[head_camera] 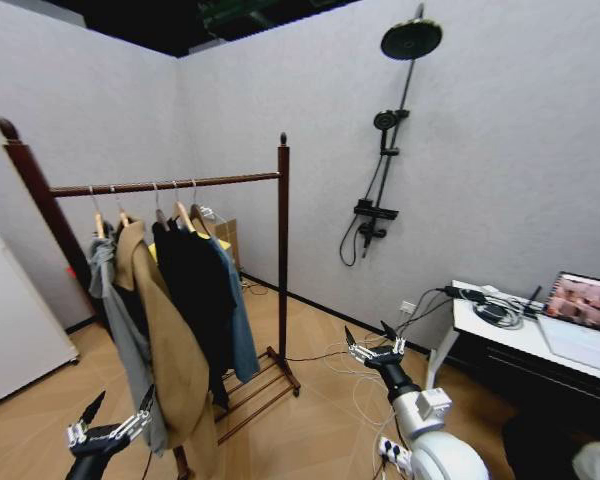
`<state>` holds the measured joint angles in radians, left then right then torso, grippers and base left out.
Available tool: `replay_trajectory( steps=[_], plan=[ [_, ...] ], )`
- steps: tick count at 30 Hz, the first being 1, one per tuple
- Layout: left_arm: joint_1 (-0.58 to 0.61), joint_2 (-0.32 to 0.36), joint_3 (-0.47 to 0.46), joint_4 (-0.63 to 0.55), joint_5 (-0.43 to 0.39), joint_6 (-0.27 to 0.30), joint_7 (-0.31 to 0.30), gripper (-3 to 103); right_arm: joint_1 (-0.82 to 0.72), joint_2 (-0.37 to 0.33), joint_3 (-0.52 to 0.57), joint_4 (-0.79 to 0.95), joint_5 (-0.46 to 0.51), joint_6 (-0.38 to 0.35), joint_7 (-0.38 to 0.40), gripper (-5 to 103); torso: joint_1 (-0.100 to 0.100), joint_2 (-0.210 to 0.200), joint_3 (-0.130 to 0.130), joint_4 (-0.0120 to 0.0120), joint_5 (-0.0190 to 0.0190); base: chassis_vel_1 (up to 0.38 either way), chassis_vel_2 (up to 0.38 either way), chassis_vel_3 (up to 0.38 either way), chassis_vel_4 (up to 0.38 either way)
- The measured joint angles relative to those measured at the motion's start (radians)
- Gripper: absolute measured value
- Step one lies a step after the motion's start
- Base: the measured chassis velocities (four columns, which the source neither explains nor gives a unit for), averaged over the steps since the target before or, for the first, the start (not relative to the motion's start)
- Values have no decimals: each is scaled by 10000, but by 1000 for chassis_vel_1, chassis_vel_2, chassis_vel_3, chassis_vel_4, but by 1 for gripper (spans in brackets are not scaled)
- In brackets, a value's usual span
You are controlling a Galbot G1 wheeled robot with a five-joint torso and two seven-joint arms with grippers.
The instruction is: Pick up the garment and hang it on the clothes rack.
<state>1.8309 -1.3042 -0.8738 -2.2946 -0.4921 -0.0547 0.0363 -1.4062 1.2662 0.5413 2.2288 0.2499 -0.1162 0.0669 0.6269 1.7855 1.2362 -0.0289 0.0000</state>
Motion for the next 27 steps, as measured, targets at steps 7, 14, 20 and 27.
replay_trajectory(
  steps=[7,14,20,27],
  plan=[
    [0,0,0,0,0,0,0,100,39,53,-162,61,-107,-93,74,100,6,-2,1,1,0,-107,-157,-134,-97],
    [0,0,0,0,0,0,0,100,154,99,-431,87,-224,-149,187,100,2,-1,0,1,2,-51,-222,-210,-55],
    [0,0,0,0,0,0,-1,100,251,127,-562,76,-288,-149,204,100,-3,3,-2,0,0,-62,-190,-177,-72],
    [-1,0,0,0,0,0,-1,100,267,153,-615,27,-328,-148,205,100,7,-2,1,0,-1,-150,-101,-99,-157]
  ],
)
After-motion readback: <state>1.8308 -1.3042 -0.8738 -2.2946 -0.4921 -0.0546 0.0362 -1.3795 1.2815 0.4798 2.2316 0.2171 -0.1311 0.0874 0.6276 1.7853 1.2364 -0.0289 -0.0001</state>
